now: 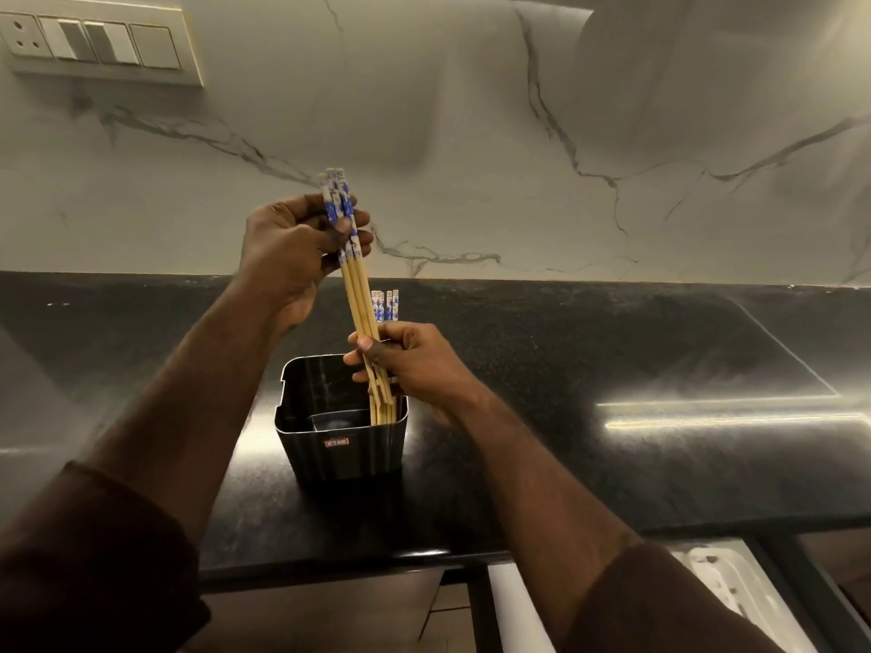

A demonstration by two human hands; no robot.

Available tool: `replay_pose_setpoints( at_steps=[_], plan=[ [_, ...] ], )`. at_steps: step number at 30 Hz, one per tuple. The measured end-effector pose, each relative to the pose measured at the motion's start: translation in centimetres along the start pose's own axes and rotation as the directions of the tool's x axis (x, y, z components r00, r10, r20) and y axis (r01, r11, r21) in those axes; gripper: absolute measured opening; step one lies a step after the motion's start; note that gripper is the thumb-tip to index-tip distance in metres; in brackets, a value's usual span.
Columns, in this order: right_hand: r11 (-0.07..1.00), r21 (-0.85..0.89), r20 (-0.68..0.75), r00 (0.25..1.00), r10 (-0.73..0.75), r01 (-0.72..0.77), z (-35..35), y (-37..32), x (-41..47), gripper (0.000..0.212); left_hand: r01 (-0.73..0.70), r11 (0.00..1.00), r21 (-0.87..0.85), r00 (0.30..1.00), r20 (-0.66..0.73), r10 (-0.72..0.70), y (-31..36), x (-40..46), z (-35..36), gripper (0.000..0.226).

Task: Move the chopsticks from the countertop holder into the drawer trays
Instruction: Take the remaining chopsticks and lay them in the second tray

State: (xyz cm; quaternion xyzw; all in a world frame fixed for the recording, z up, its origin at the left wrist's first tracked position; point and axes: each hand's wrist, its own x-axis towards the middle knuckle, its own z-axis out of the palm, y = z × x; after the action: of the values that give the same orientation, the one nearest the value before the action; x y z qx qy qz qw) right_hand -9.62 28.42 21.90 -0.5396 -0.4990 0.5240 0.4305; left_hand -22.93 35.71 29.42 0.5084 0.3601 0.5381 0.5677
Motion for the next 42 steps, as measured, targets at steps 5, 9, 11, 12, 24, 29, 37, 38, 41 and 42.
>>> replay_pose_setpoints(
  at_steps=[5, 9, 11, 12, 24, 29, 37, 38, 41, 42],
  plan=[
    [0.993, 0.003, 0.085, 0.99, 0.114, -0.115, -2.7, -0.1, -2.4, 0.031, 0.054, 0.996, -0.076, 0.998, -0.021, -0.056, 0.3, -0.5, 1.5, 0.024],
    [0.98, 0.074, 0.12, 0.977, 0.176, -0.185, -5.1, 0.5, -5.0, 0.03, 0.119, 0.983, -0.143, 0.993, -0.01, -0.121, -0.7, -1.2, 3.2, 0.022],
    [0.973, 0.113, 0.11, 0.976, 0.188, -0.201, -6.4, 0.9, -6.4, 0.029, 0.152, 0.971, -0.183, 0.988, -0.01, -0.156, -1.1, -1.8, 4.3, 0.022],
    [0.97, 0.121, 0.104, 0.975, 0.197, -0.209, -7.2, 1.1, -7.3, 0.029, 0.163, 0.966, -0.199, 0.986, -0.009, -0.168, -1.3, -2.3, 5.0, 0.022],
    [0.947, 0.188, -0.012, 0.964, 0.267, -0.26, -16.5, 3.1, -21.7, 0.026, 0.303, 0.931, -0.205, 0.947, 0.174, -0.27, -3.2, -12.9, 17.7, 0.023],
    [0.928, 0.227, -0.061, 0.947, 0.316, -0.296, -20.9, 4.6, -30.1, 0.022, 0.402, 0.898, -0.177, 0.902, 0.243, -0.356, -5.3, -19.7, 24.9, 0.025],
    [0.879, 0.287, -0.195, 0.875, 0.443, -0.381, -27.8, 9.6, -42.0, 0.02, 0.583, 0.806, -0.104, 0.778, 0.355, -0.518, -11.1, -29.4, 35.7, 0.023],
    [0.871, 0.294, -0.212, 0.862, 0.461, -0.393, -28.5, 10.2, -43.2, 0.019, 0.601, 0.795, -0.08, 0.76, 0.364, -0.538, -12.0, -30.4, 36.7, 0.022],
    [0.843, 0.308, -0.255, 0.815, 0.52, -0.441, -30.0, 12.2, -45.6, 0.018, 0.652, 0.758, -0.012, 0.701, 0.389, -0.597, -14.6, -32.6, 38.7, 0.022],
    [0.832, 0.314, -0.268, 0.799, 0.539, -0.456, -30.5, 12.9, -46.3, 0.018, 0.666, 0.746, 0.004, 0.684, 0.394, -0.613, -15.4, -33.1, 39.4, 0.022]
  ],
)
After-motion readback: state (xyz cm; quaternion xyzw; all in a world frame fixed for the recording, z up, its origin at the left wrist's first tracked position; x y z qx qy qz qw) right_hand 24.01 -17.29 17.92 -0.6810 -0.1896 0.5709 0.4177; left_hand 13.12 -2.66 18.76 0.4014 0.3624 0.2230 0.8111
